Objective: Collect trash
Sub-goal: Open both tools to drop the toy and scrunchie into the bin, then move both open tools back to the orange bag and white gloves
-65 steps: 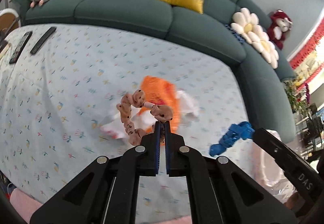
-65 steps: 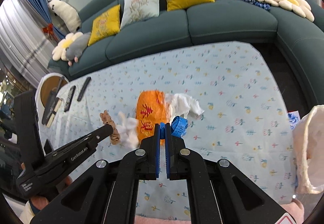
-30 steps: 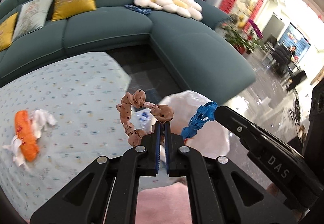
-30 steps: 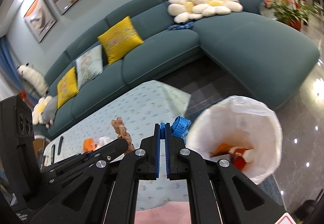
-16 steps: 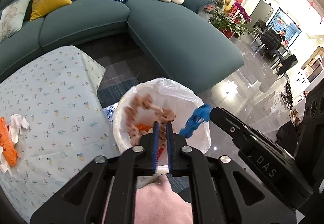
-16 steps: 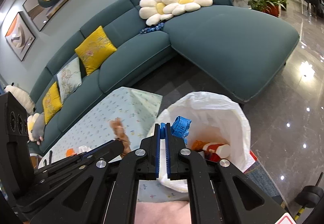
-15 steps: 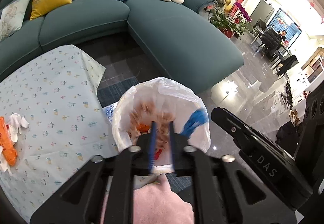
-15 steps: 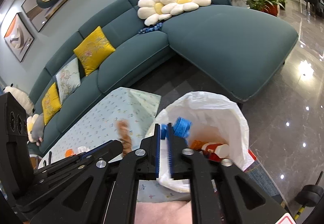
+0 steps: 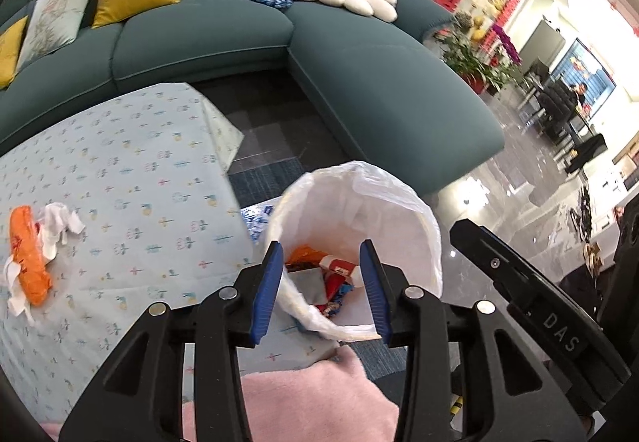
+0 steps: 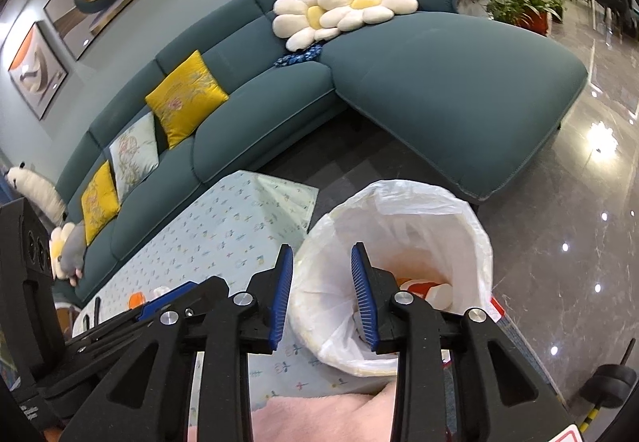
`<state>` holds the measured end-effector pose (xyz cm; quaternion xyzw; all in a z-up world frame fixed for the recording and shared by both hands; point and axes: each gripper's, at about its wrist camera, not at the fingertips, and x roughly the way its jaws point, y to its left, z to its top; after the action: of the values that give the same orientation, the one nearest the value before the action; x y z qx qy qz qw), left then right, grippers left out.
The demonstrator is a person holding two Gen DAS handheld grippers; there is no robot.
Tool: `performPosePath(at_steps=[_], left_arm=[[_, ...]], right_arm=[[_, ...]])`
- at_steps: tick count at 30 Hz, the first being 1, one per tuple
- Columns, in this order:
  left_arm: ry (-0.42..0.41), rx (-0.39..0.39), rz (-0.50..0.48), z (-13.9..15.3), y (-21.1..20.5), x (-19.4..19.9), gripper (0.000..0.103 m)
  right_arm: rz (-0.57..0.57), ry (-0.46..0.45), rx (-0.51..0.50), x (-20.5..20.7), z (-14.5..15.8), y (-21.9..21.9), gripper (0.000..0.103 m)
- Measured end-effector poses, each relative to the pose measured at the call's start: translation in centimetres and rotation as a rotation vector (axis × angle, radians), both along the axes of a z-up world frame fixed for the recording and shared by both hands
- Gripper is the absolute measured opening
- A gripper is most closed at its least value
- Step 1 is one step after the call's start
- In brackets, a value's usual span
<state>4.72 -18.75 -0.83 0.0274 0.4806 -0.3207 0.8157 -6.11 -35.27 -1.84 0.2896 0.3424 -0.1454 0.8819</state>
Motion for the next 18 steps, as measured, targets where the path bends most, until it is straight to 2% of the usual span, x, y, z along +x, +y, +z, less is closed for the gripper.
performPosePath(at_steps=[18], left_arm=[[-0.001, -0.029, 0.256, 0.8, 14.1, 3.6, 0.044]], right_arm=[[0.234, 0.023, -0.058, 5.5, 1.6, 11.8, 0.031]])
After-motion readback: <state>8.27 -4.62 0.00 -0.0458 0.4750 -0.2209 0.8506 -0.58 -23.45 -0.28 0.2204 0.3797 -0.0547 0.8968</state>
